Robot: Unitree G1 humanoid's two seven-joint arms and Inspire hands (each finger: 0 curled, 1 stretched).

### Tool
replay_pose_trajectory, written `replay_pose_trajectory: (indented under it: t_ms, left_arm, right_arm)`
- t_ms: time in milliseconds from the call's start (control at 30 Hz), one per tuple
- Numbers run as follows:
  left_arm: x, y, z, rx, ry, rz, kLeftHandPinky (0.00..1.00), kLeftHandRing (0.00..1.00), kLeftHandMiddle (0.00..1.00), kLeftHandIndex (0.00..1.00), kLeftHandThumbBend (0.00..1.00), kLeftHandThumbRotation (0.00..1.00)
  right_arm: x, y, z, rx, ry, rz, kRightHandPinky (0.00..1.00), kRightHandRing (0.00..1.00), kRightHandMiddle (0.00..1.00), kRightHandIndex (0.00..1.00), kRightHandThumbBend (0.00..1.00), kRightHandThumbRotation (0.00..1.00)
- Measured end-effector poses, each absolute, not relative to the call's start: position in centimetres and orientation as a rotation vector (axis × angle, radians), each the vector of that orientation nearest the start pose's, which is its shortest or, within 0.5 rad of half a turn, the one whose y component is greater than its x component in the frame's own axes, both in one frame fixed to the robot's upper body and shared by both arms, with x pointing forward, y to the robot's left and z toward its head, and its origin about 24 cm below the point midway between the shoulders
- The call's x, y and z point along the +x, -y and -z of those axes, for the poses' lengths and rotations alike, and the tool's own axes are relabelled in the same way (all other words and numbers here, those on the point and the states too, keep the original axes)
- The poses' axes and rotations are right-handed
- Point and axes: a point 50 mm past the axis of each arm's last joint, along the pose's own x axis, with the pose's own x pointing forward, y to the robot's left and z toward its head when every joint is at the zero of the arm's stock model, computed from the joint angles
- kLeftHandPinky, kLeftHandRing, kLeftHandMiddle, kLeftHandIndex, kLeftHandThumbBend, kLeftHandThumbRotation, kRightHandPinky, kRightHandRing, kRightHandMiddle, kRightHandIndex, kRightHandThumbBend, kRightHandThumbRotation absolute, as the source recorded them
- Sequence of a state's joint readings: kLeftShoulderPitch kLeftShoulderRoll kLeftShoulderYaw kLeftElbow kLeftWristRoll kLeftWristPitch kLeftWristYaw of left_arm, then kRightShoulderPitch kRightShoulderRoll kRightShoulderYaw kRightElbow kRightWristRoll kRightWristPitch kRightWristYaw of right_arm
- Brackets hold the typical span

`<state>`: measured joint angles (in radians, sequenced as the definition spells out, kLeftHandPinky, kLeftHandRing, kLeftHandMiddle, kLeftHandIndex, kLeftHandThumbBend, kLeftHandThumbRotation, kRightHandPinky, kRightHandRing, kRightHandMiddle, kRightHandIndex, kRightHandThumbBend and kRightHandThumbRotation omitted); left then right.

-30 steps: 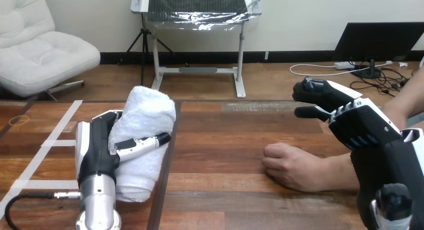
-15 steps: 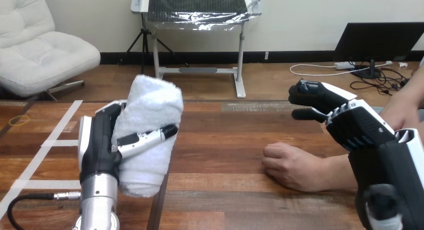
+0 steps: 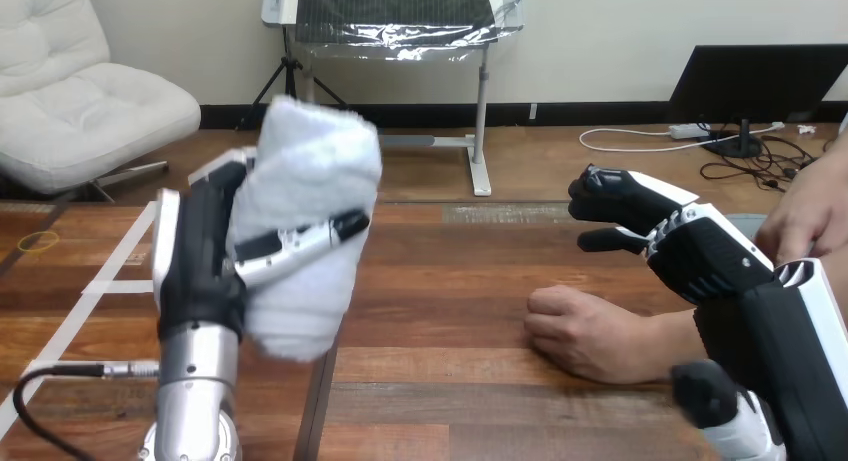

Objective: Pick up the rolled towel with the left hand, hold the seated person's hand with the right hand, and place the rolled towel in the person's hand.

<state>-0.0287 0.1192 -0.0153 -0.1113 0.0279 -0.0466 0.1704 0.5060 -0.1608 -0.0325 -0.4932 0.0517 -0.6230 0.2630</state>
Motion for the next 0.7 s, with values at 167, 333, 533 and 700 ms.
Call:
replay_pose_trajectory:
  t_ms: [167,333,533,700]
  left_arm:
    - [25.5,-16.7,-9.6,0.099,0.291,-0.123,0.21,0.27,0.33,0.37,0.55,0.00]
    - [25.1,-16.4,-11.2,0.073,0.405,-0.099,0.21,0.27,0.33,0.37,0.54,0.00]
    - [25.0,-16.2,-13.2,0.051,0.536,-0.072,0.20,0.26,0.33,0.37,0.55,0.00]
    - [25.1,-16.2,-14.4,0.036,0.599,-0.066,0.20,0.26,0.33,0.37,0.55,0.00]
  right_arm:
    - [13.8,17.5,-11.6,-0.261,0.590,-0.208,0.70,0.77,0.80,0.79,0.85,0.87]
    - [14.0,17.7,-11.6,-0.268,0.590,-0.198,0.70,0.77,0.80,0.79,0.85,0.86]
    - [14.3,17.7,-11.9,-0.268,0.603,-0.191,0.69,0.77,0.79,0.79,0.84,0.85]
    - [14.4,17.7,-12.0,-0.268,0.608,-0.191,0.69,0.77,0.79,0.79,0.84,0.86]
